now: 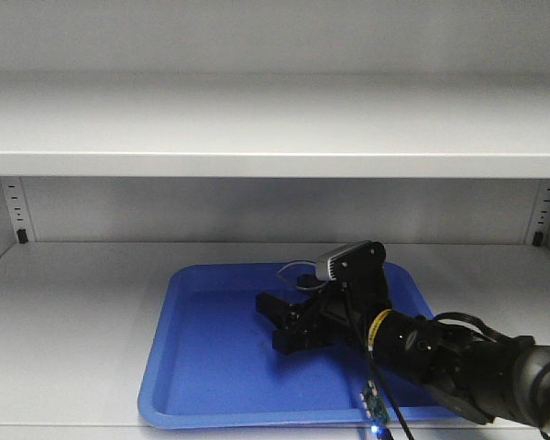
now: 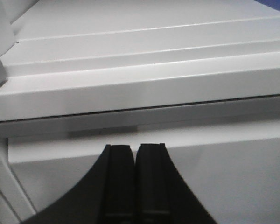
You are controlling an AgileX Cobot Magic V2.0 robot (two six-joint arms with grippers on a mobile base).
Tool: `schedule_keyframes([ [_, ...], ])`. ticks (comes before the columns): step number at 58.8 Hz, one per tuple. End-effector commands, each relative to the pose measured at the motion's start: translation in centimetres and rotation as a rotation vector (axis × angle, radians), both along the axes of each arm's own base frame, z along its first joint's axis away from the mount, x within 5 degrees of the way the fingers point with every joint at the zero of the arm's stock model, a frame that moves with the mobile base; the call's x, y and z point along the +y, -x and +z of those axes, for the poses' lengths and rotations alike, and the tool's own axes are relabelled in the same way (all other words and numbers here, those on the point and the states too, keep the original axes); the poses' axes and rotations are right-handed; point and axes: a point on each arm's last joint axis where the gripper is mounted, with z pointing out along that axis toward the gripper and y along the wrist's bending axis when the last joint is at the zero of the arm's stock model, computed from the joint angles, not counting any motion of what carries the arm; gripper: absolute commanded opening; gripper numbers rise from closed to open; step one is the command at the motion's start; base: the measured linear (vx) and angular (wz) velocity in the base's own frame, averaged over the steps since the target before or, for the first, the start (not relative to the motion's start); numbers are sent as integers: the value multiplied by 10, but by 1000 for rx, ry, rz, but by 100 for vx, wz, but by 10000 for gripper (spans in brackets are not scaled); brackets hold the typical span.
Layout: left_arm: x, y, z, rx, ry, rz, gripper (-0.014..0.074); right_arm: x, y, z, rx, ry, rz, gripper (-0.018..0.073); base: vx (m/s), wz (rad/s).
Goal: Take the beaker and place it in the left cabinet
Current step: 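Extend the right gripper with the beaker over the blue tray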
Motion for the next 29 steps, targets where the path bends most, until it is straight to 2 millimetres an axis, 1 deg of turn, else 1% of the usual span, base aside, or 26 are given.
schedule_keyframes([
  [1, -1, -1, 10, -92, 16, -10, 4, 2, -1, 37, -131, -76, 29, 2, 0, 0],
  [8, -1, -1, 10, -92, 16, -10, 4, 1, -2, 32, -131, -5, 16, 41, 0, 0],
  [14, -1, -1, 10, -92, 16, -10, 4, 0, -2, 29, -133, 47, 20, 112, 0, 0],
  [18, -1, -1, 10, -92, 16, -10, 4, 1, -2, 28, -138, 58, 29, 176, 0, 0],
  [25, -1, -1, 10, -92, 16, -10, 4, 2, -1, 29, -141, 48, 42, 322, 0, 0],
  [29, -1, -1, 10, -92, 16, -10, 4, 3, 0, 30, -131, 26, 45, 421, 0, 0],
])
